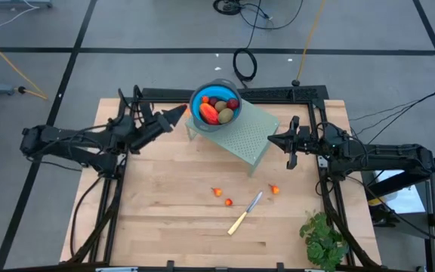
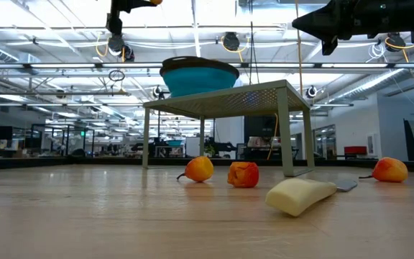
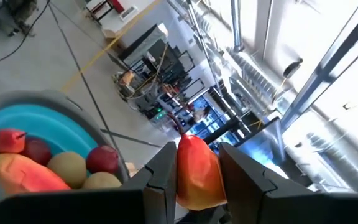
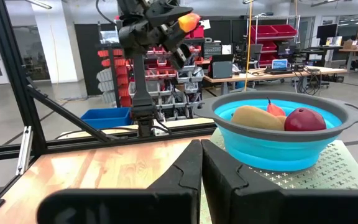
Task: Pick & Place Fruit
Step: Put the peach into the blue strainer bowl on the shelf
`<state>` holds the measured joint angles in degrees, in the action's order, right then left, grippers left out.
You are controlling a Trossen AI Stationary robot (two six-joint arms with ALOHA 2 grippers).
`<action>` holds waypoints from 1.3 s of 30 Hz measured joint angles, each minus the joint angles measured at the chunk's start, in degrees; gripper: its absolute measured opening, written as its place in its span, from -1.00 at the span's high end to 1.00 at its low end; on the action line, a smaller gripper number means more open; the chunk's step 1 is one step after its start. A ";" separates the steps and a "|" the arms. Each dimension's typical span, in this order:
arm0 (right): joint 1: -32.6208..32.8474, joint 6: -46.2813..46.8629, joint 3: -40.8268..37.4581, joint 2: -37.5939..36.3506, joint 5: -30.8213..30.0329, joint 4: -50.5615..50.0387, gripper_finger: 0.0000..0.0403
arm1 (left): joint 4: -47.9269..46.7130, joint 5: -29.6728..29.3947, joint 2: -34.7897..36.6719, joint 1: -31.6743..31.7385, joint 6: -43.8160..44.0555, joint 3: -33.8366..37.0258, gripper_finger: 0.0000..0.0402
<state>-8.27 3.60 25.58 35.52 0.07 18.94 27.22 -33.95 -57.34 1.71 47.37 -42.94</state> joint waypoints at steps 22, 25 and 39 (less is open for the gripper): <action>0.01 0.16 0.00 0.00 0.00 -0.15 0.99 | -31.15 5.82 -14.91 7.60 -15.65 -24.23 0.52; 0.02 0.17 0.00 0.00 0.00 -0.20 0.99 | -35.75 5.68 -18.14 8.64 -19.07 -28.47 0.52; 0.02 0.17 0.00 0.00 0.01 -0.46 0.99 | -50.58 8.13 -27.94 14.48 -25.95 -36.26 0.52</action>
<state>-8.25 3.77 25.58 35.53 0.09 18.48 -23.35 -25.81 -85.27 16.19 21.42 -79.20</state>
